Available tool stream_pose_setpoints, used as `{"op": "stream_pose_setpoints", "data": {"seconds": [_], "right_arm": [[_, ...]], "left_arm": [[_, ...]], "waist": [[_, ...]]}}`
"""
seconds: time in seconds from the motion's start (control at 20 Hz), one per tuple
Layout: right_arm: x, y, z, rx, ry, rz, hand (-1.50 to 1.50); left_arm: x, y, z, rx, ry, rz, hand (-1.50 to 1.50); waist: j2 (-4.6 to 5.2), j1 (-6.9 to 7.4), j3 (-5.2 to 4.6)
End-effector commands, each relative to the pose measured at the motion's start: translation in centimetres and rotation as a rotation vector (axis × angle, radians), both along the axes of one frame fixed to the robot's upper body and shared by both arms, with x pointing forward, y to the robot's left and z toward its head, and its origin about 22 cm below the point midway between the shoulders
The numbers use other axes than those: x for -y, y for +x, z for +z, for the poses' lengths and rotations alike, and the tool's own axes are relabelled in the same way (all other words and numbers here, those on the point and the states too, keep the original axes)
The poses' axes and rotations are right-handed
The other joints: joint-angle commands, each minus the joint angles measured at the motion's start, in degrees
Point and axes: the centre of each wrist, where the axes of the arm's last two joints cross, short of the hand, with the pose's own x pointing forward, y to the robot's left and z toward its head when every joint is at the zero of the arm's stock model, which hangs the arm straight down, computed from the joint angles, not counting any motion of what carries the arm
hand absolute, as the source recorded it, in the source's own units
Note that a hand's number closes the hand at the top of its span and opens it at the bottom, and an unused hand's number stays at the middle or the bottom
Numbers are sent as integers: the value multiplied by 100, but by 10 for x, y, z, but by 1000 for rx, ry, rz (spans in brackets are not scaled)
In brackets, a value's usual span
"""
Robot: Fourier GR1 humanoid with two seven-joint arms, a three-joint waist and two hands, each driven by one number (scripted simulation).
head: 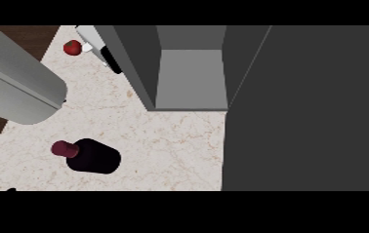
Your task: Pick up the wine, place it into the cabinet and close the cabinet
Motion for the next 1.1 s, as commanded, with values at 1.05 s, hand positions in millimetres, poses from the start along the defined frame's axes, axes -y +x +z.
{"op": "stream_pose_setpoints", "data": {"seconds": [1.05], "right_arm": [[-8, -37, 28, 38, 31, 51, -150]], "left_arm": [[-72, 40, -115, -65, -134, 68, -150]], "waist": [[13, -37, 6]]}}
